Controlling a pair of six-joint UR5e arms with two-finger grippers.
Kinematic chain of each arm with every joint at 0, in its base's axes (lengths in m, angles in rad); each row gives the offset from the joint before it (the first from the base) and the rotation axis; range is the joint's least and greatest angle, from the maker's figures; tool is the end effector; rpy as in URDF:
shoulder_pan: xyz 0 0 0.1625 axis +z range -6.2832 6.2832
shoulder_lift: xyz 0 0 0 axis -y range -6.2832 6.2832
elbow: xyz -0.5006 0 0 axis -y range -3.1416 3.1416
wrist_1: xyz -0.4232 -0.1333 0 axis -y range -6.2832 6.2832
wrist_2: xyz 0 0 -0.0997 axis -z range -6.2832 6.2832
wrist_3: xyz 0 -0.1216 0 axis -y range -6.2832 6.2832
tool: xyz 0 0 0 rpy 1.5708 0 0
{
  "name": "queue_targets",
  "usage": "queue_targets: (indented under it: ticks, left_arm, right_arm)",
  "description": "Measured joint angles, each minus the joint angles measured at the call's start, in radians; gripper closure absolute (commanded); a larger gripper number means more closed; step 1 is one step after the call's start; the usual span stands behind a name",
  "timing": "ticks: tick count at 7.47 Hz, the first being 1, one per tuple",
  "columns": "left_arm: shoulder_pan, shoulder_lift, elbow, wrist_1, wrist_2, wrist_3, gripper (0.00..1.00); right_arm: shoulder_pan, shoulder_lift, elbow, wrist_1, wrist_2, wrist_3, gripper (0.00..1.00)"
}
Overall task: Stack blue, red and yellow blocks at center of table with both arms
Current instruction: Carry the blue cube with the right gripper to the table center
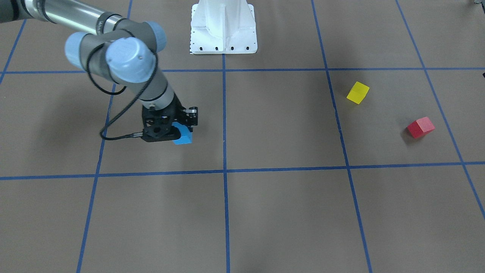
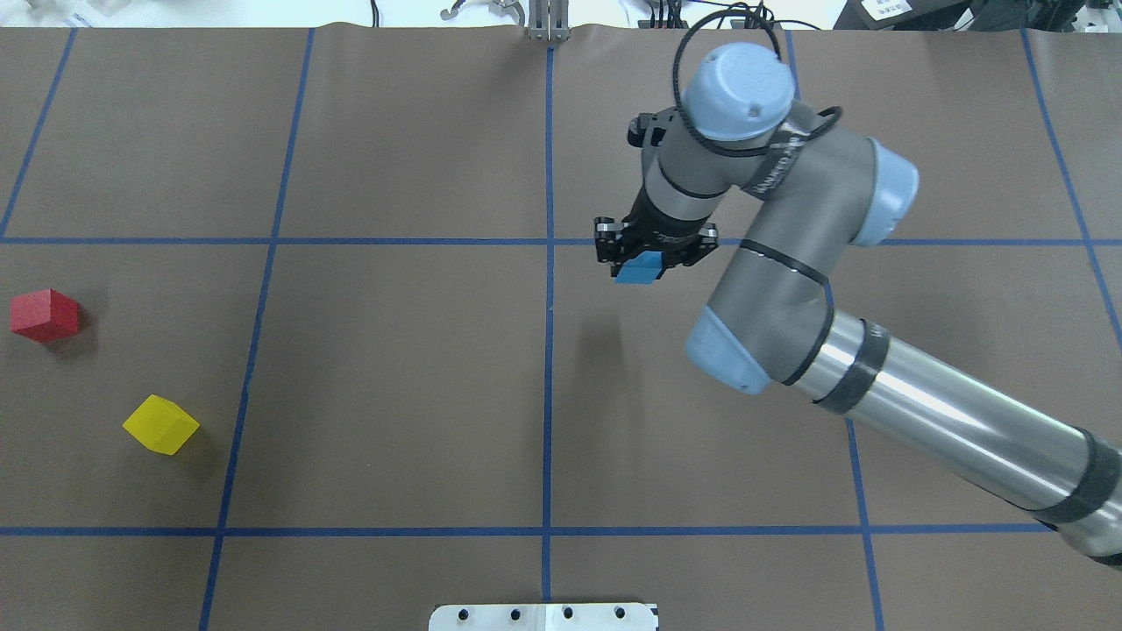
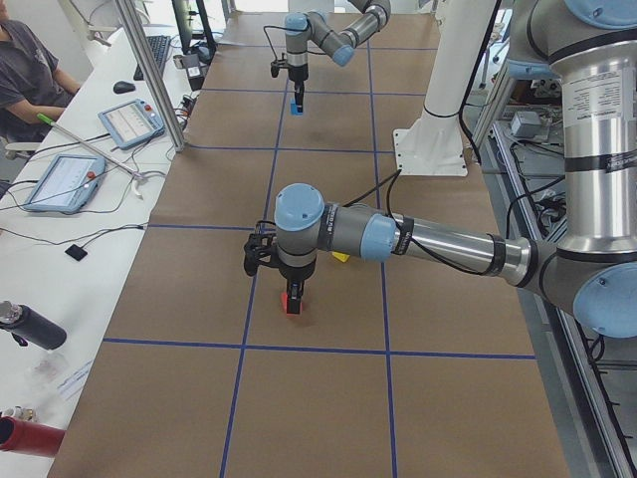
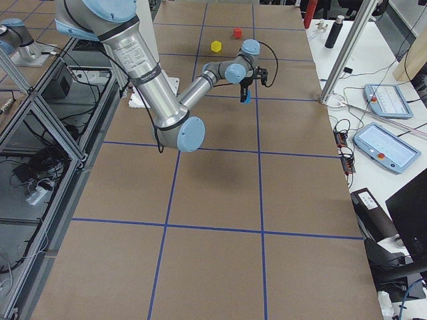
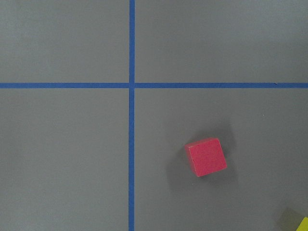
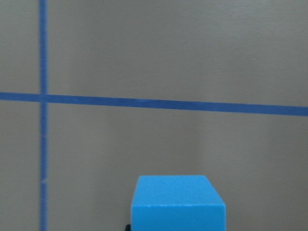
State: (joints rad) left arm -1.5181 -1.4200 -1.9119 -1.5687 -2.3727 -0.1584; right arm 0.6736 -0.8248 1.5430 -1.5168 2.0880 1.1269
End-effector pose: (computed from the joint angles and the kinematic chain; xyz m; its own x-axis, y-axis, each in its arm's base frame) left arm -0.0219 -0.4559 0.6418 0.6868 0.0140 -0.7267 0.0573 0.9957 0.0734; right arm -0.5824 -0.5585 0.2578 0.6227 0.0194 0.7822 -0.0057 0.9998 -0.0202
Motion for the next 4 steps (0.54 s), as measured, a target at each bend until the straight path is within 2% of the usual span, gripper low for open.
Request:
queue_targets:
  ticks: [2,4]
  left_arm:
    - [0.008,0.002,0.017,-0.004,-0.001,-0.002,0.0]
    - [0.011,0.001,0.035,-0.006,-0.002,0.0,0.0]
  right_arm:
    - [-0.061,0.142,-0.145,-0.001,-0.041,0.087,1.0]
    - [-0.082,0.176,-0.208,0.002,-0.05,0.129,1.0]
